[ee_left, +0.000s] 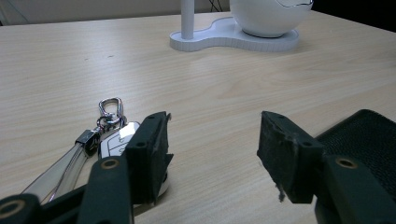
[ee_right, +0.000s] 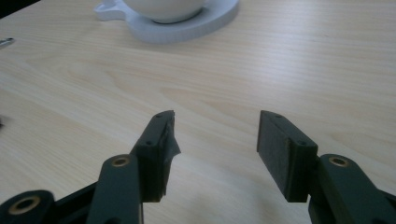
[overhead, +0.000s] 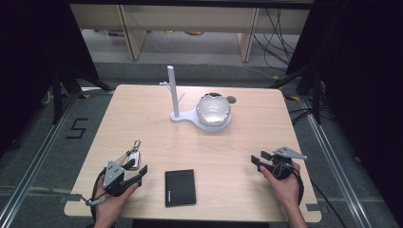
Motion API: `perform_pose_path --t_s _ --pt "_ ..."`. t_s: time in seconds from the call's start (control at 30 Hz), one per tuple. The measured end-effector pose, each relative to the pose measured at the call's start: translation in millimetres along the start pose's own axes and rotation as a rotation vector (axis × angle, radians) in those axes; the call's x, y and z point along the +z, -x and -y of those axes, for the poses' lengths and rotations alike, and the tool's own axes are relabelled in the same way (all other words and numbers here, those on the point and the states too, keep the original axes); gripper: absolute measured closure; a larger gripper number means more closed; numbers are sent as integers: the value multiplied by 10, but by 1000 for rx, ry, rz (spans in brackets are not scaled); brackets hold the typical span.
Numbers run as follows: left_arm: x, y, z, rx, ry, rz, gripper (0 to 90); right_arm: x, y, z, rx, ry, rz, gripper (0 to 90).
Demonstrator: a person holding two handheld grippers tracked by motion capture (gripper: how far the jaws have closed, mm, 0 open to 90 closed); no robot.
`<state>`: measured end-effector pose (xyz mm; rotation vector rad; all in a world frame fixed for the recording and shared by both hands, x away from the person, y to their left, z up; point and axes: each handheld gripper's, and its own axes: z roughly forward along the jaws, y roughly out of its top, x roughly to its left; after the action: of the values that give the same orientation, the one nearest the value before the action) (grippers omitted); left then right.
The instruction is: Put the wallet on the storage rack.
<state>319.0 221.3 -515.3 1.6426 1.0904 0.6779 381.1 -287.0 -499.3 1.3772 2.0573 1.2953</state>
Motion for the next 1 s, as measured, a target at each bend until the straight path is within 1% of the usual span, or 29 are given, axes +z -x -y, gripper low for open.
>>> perform_pose_path --t_s 0.03,0.07,0.1,0.13,0.17,0.2,0.23,0.27,0.3,0.33,0.37,0.4,0.43,0.47,0.5,0.53,0.57,0.6,0.63,0.67,0.7,0.73,0.8,0.83,0.87,0.9,0.93,0.97,1.0 --pt "0 0 0 0 0 0 438 23 -31 -47 -3 -18 -27 486" --pt "-22 9 -37 5 -13 5 438 23 -31 -47 -3 -18 -27 486" --pt "-35 22 -71 2 -12 15 443 39 -93 -95 15 -42 -43 488" --pt "-51 31 -103 7 -7 22 447 69 -110 -152 -20 -67 -75 486" --pt "-67 41 -135 12 -14 26 450 92 -186 -202 10 -108 -93 486" --pt "-94 58 -192 29 -40 43 454 156 -242 -317 -46 -166 -131 487" --pt "-94 58 -192 29 -40 43 456 193 -288 -367 -42 -197 -149 487" --pt "-107 62 -219 37 -48 57 456 230 -335 -411 -49 -215 -181 487" --pt "-126 70 -245 41 -61 66 456 230 -335 -411 -49 -215 -181 487" --pt "-143 73 -270 47 -71 80 454 297 -455 -489 -43 -270 -210 486" --pt "-165 82 -294 51 -89 89 454 297 -455 -489 -43 -270 -210 486" --pt "-182 93 -311 58 -100 103 455 380 -537 -560 -100 -314 -253 487" --pt "-197 107 -325 59 -104 117 456 425 -598 -583 -108 -332 -272 487" --pt "-211 117 -337 66 -114 134 456 425 -598 -583 -108 -332 -272 487" --pt "-227 145 -348 66 -129 139 457 470 -652 -607 -127 -356 -293 487" --pt "-235 172 -353 70 -134 153 459 556 -767 -647 -149 -408 -333 487" --pt "-247 227 -356 85 -148 174 461 602 -819 -665 -168 -429 -349 487" --pt "-247 227 -356 85 -148 174 461 602 -819 -665 -168 -429 -349 487" --pt "-243 263 -352 78 -152 193 461 647 -871 -680 -181 -449 -362 487" --pt "-243 297 -348 80 -166 210 478 734 -981 -698 -169 -509 -398 486" --pt "-243 336 -345 81 -175 221 488 776 -1020 -710 -194 -514 -436 486" --pt "-241 371 -341 80 -185 244 488 776 -1020 -710 -194 -514 -436 486" --pt "-242 456 -342 88 -210 284 524 847 -1113 -727 -204 -540 -461 486" --pt "-235 538 -344 96 -241 328 560 919 -1176 -744 -227 -561 -487 484" --pt "-235 538 -344 96 -241 328 599 948 -1203 -750 -225 -582 -489 484" --pt "-231 580 -342 110 -258 348 599 948 -1203 -750 -225 -582 -489 484" --pt "-222 618 -337 125 -272 365 634 984 -1218 -754 -239 -589 -486 483" --pt "-209 648 -327 140 -287 384 668 1013 -1238 -755 -236 -602 -483 483" --pt "-180 699 -293 148 -324 407 723 1074 -1263 -754 -244 -612 -496 483"
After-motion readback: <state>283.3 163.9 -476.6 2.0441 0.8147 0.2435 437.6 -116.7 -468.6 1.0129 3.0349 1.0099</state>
